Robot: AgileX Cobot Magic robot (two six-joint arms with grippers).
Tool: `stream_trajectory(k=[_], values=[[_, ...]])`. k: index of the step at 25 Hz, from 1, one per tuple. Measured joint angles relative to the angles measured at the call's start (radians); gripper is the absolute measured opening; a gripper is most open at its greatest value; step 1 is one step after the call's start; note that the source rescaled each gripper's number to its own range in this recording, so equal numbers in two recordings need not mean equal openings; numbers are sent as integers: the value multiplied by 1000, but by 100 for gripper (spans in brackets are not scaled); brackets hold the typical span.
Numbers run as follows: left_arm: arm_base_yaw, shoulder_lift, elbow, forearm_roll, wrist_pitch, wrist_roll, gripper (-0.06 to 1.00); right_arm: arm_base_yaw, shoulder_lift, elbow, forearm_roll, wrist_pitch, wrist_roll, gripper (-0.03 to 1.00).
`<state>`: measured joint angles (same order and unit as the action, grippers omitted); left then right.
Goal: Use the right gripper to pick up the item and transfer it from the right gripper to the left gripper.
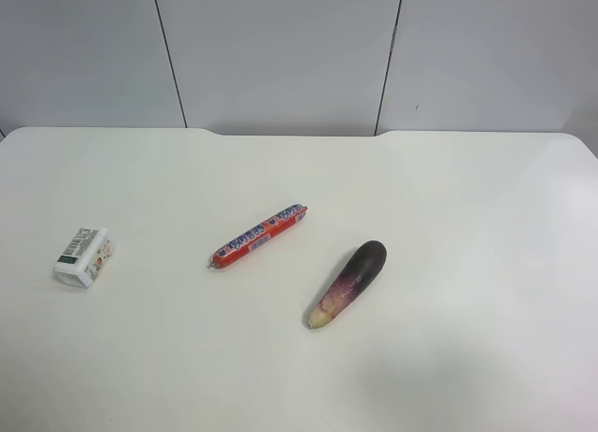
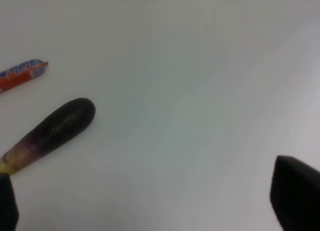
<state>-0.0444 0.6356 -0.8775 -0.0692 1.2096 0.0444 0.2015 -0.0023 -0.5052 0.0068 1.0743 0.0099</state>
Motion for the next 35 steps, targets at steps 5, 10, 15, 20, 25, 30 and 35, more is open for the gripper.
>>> stream_trajectory(k=[5,10,15,20,25,30,35], values=[[0,-175,140,0,4,0,100,0,0,0,0,0,0,100],[0,-314,269,0,5,3,100,0,0,0,0,0,0,100],[0,-397,314,0,9,19,100,0,0,0,0,0,0,100],[0,-463,323,0,-35,27,100,0,0,0,0,0,0,100],[0,-559,357,-6,-120,31,100,0,0,0,0,0,0,100],[0,-636,370,-9,-149,31,100,0,0,0,0,0,0,100],[0,-641,370,-11,-149,31,100,0,0,0,0,0,0,100]])
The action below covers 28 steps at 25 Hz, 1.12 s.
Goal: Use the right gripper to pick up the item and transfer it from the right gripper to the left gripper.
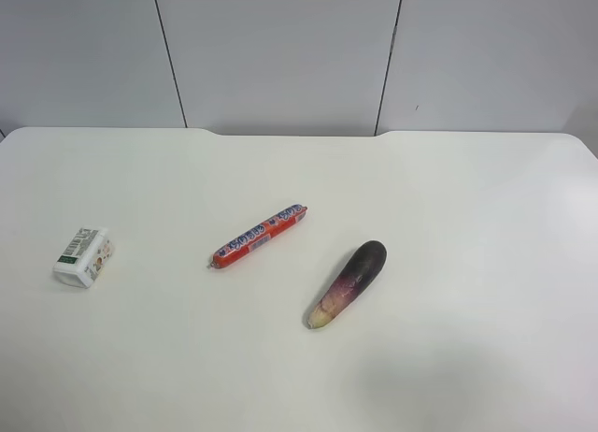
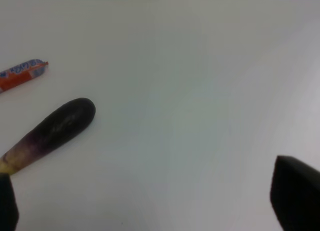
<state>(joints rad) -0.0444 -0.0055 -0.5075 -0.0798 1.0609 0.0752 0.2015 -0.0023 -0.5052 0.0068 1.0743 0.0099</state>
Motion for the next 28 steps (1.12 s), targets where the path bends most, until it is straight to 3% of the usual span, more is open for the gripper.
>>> stream_trajectory(k=[10,13,19,28], values=[[0,-1,0,0,0,0,100,-111,0,0,0,0,0,100],[6,-1,0,0,0,0,100,-115,0,0,0,0,0,100],[87,-1,0,0,0,0,100,-115,0,0,0,0,0,100],[93,-1,0,0,0,0,100,-115,0,0,0,0,0,100]])
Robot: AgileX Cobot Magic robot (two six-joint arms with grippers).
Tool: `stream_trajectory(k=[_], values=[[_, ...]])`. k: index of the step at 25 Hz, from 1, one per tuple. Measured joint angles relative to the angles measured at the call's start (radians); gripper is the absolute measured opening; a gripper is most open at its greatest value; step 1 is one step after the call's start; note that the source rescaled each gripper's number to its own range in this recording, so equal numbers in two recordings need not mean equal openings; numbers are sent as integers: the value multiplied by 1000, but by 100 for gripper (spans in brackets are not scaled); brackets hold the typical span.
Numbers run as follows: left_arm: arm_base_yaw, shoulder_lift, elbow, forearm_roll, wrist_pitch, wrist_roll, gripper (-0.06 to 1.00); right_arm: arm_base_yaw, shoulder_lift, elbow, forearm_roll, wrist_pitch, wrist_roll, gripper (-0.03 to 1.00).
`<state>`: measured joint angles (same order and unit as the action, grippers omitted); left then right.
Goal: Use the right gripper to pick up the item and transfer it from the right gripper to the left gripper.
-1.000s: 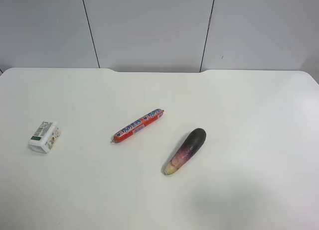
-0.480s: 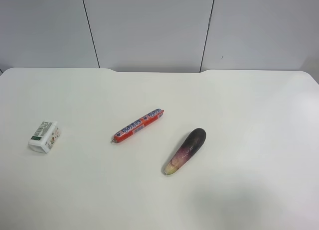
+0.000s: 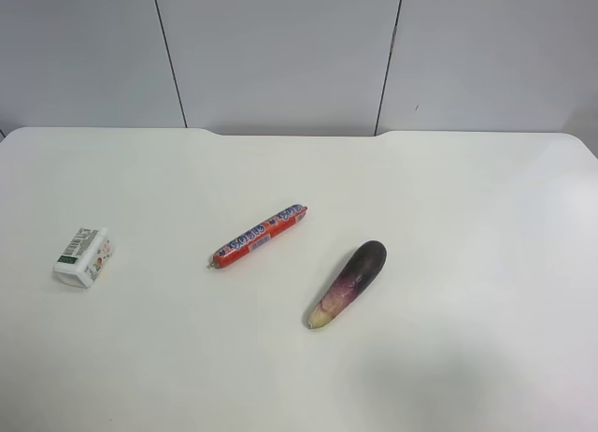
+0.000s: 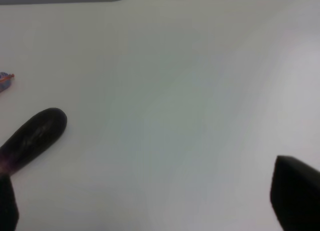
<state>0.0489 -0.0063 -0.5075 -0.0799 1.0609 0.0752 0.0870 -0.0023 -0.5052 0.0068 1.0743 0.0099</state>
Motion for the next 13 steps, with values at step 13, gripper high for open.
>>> stream_trajectory(k=[13], values=[[0,0,0,0,0,0,100,0,0,0,0,0,0,100]])
